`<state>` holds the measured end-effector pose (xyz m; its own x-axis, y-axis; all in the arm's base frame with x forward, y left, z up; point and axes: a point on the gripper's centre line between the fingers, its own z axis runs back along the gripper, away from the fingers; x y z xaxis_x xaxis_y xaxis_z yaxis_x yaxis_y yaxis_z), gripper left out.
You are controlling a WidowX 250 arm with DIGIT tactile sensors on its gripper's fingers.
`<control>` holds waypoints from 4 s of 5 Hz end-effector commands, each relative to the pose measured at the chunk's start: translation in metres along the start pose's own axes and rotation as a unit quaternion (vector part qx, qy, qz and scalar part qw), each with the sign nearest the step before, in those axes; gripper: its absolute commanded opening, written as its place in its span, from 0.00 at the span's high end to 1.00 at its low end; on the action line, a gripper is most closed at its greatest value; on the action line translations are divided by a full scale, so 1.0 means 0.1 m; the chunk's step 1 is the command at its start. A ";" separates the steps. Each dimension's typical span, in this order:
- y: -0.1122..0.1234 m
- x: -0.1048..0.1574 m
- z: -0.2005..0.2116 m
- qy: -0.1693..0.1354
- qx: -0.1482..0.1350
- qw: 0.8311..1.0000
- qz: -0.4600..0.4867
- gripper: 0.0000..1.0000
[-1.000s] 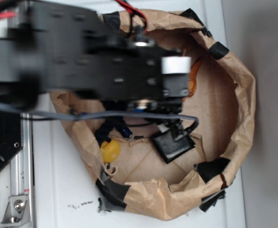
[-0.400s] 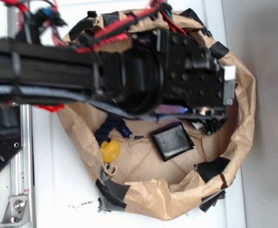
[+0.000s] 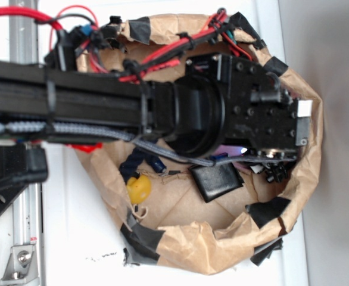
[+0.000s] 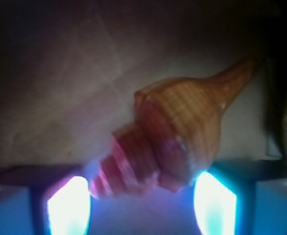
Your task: Grab the shell.
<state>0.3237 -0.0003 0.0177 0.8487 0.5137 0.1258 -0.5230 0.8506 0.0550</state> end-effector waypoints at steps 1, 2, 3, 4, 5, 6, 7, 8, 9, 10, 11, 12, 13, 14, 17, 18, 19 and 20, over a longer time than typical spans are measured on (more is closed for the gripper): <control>0.20 0.03 0.21 -0.012 -0.001 1.000 -0.027 1.00; 0.19 0.00 0.38 -0.020 -0.011 0.999 -0.045 1.00; 0.19 -0.12 0.51 -0.028 -0.013 0.998 -0.062 1.00; 0.17 -0.34 0.78 -0.032 -0.030 0.995 -0.088 1.00; 0.24 -0.41 0.98 -0.033 -0.034 0.997 -0.054 0.84; 0.31 -0.23 0.94 -0.036 -0.037 0.998 -0.032 0.00; 0.31 0.02 0.79 -0.047 -0.069 0.996 -0.001 0.00; 0.23 0.09 0.62 -0.071 -0.053 0.996 0.027 0.00; 0.36 0.19 0.57 -0.099 -0.049 0.990 0.092 0.00; 0.37 0.31 0.55 -0.106 -0.059 0.984 0.134 0.00; 0.36 0.34 0.58 -0.112 -0.060 0.982 0.138 0.00; 0.32 0.42 0.44 -0.101 -0.052 0.983 0.145 0.00; 0.28 0.54 0.40 -0.108 -0.044 0.982 0.148 0.00; 0.23 0.58 0.12 -0.072 -0.025 0.986 0.147 0.00; 0.21 -0.30 0.00 0.031 -0.032 0.997 0.059 1.00; 0.20 -0.48 0.08 0.032 -0.029 0.999 0.014 1.00; 0.18 -0.43 0.19 0.032 -0.015 0.999 -0.031 1.00; 0.23 -0.20 0.62 0.019 -0.021 0.992 -0.123 1.00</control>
<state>0.2801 -0.0107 0.0537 0.9592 0.2826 -0.0012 -0.2818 0.9569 0.0706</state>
